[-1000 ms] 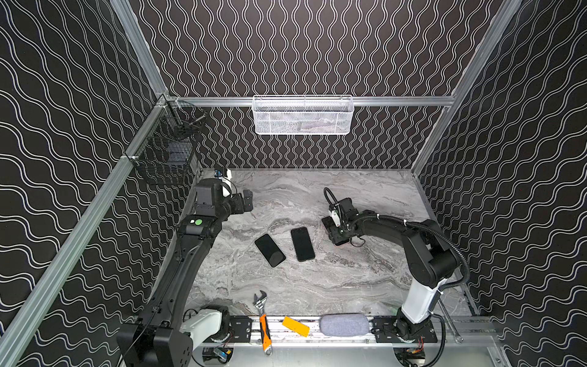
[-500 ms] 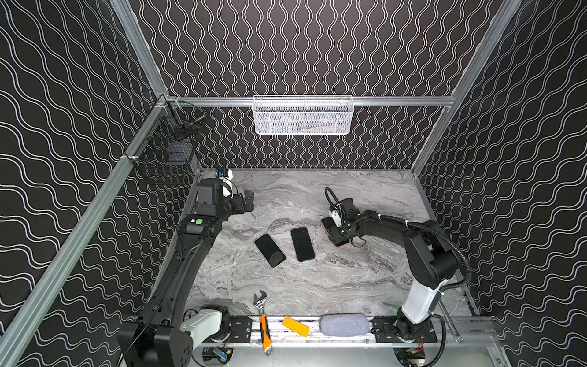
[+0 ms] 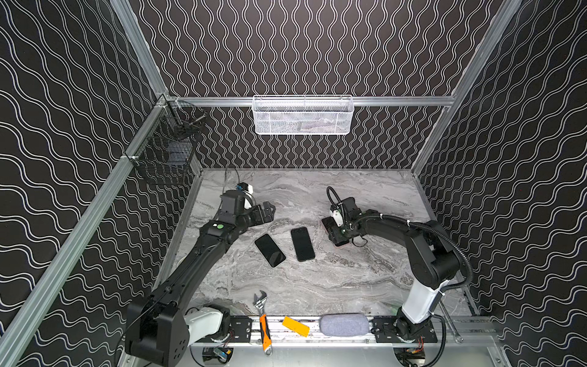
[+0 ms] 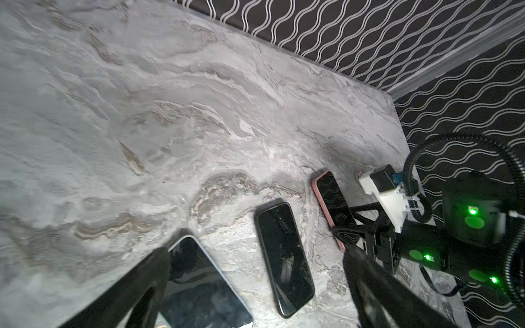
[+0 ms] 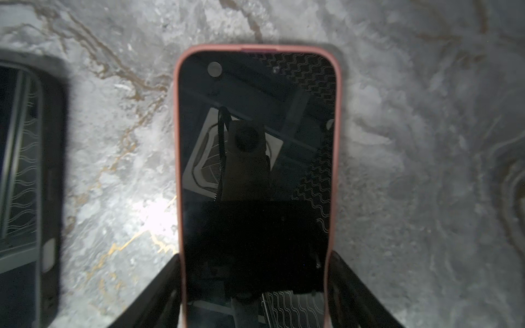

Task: Take the phone out of the phone case
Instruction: Pick up the phone from the center of the table, then pass the phone.

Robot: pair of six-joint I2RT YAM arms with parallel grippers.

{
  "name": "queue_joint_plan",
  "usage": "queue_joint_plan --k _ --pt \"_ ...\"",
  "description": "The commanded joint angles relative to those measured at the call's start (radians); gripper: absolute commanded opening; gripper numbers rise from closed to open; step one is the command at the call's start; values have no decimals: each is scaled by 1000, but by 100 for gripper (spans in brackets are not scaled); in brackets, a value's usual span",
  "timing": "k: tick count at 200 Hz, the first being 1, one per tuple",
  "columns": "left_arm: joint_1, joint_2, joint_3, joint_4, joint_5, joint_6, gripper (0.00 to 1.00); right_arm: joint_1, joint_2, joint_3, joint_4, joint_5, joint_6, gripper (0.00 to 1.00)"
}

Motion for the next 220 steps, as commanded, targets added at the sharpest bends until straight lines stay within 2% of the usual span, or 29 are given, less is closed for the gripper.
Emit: queue_joint_plan --k 1,33,59,90,156,220 --pt "-57 37 -5 122 2 -91 99 -2 -30 -1 -16 -66 -1 57" --pt "-153 143 -1 218 43 -181 99 -6 -45 -2 -14 -81 2 57" --pt "-232 231 41 244 30 -209 99 -8 -47 -12 -5 -95 11 57" --pt "-293 323 76 273 29 -250 94 -10 -68 -29 7 -124 19 57" --pt "-350 467 100 407 118 -378 85 -21 -126 -41 7 -196 27 57" --pt "-363 549 122 482 145 -453 77 -25 -199 -45 -2 -262 44 57"
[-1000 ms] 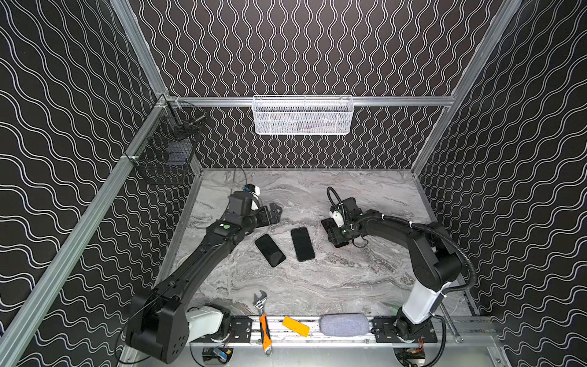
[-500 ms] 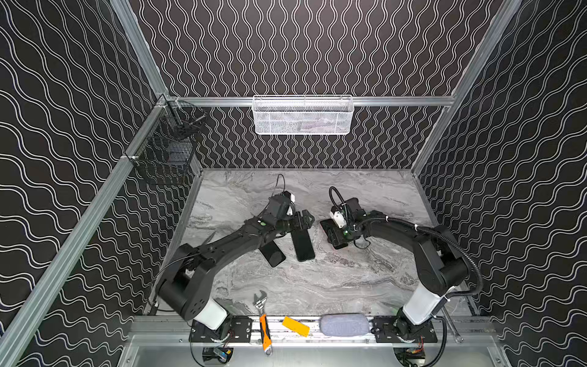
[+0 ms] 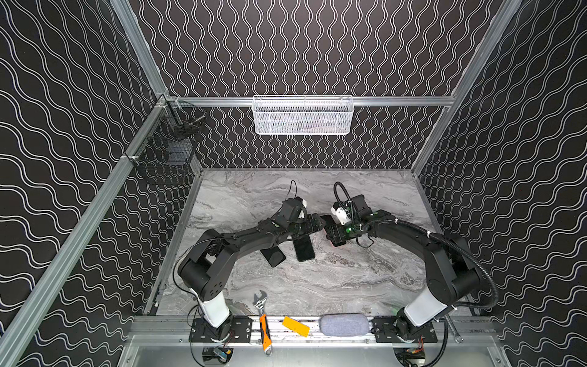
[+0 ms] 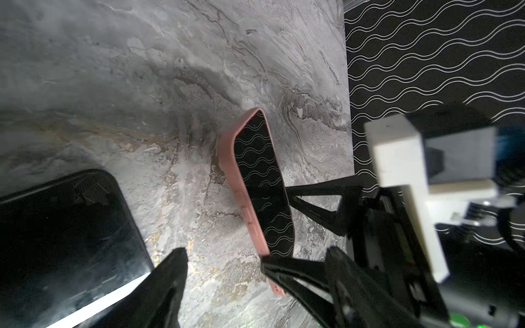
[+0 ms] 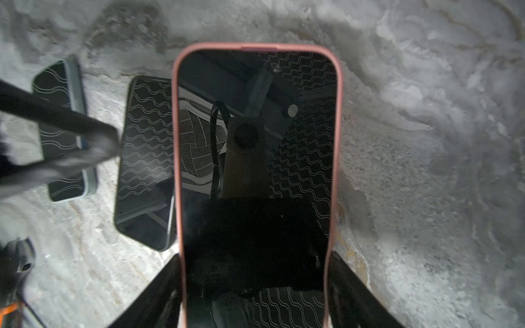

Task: Take the phone out of the phone case
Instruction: Pass the phone.

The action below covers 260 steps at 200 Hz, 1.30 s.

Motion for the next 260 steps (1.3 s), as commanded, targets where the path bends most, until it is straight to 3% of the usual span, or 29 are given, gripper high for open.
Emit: queue_joint_plan --k 1,92,135,179,238,260 --pt "0 21 13 77 13 -43 77 1 -29 -1 16 -45 13 57" --pt "0 88 46 159 24 -120 59 2 -77 -26 18 -65 17 57" --pt "0 107 46 196 37 -138 39 1 -85 -32 22 -69 20 57" --pt "0 123 37 244 61 -154 32 1 -78 -27 22 -76 17 57" --pt "0 122 14 339 93 -159 0 1 -78 -30 33 -78 25 60" --pt "0 115 12 386 115 -152 0 1 -91 -34 37 -75 29 64"
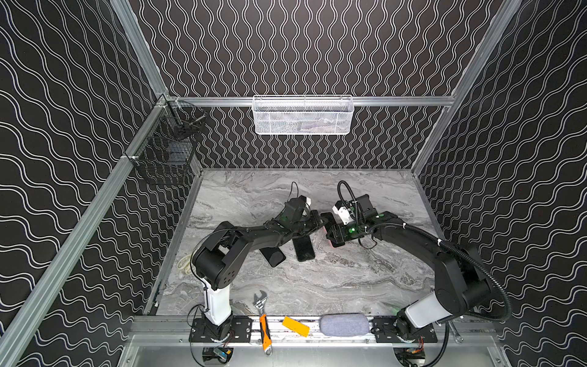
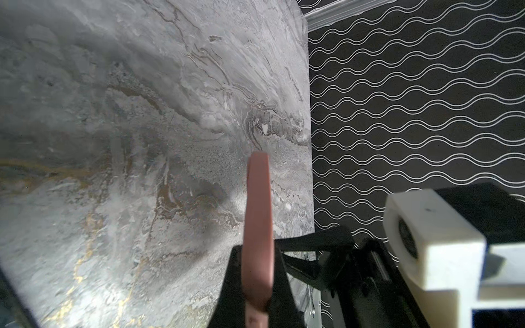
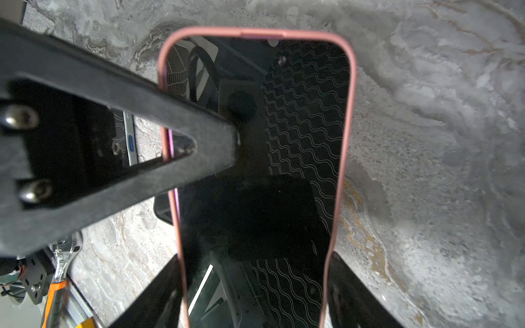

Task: Take the phone out of the phone case
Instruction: Pass the phone.

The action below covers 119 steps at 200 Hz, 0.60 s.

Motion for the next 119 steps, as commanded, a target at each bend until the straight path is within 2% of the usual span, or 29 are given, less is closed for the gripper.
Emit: queue_joint_plan --k 1,44,88,119 --pt "0 -7 0 107 37 8 0 3 -17 -4 41 -12 -3 64" --pt "27 -41 -17 195 82 26 0 3 -88 -9 51 5 3 82" --pt "97 -115 -22 206 105 58 0 1 -209 -1 27 75 36 99" --pt "132 -157 -10 209 93 52 0 -14 -280 22 30 3 95 100"
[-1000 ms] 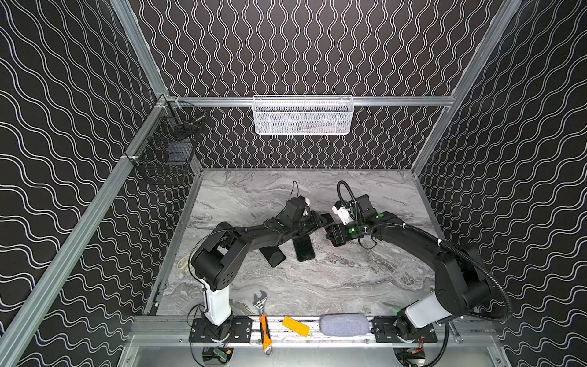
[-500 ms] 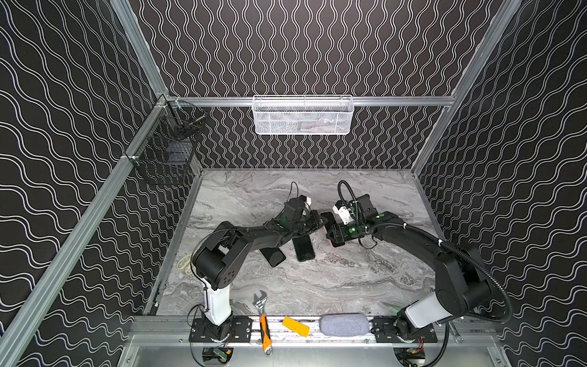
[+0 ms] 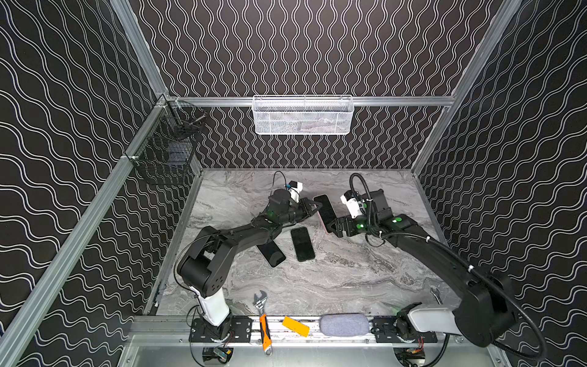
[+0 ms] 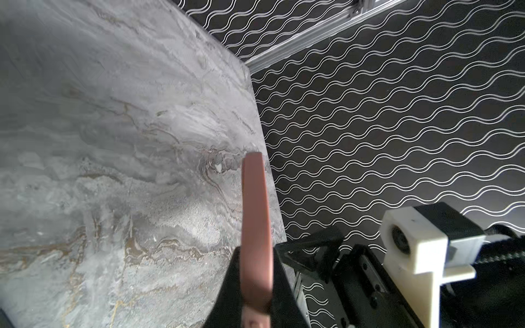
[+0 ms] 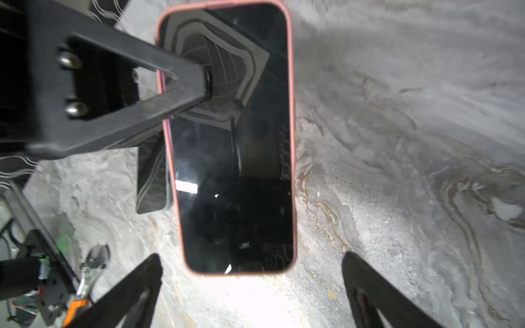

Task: Take the phone out of the phone case
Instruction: Pass the phone.

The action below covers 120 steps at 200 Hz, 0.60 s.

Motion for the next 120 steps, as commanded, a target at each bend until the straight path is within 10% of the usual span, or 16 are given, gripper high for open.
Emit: queue_joint_plan --k 1,120 --pt "21 -29 15 81 9 10 0 -9 -44 18 18 -53 64 100" --pt "49 -215 -204 440 -372 -403 0 -187 -246 -244 648 -618 634 89"
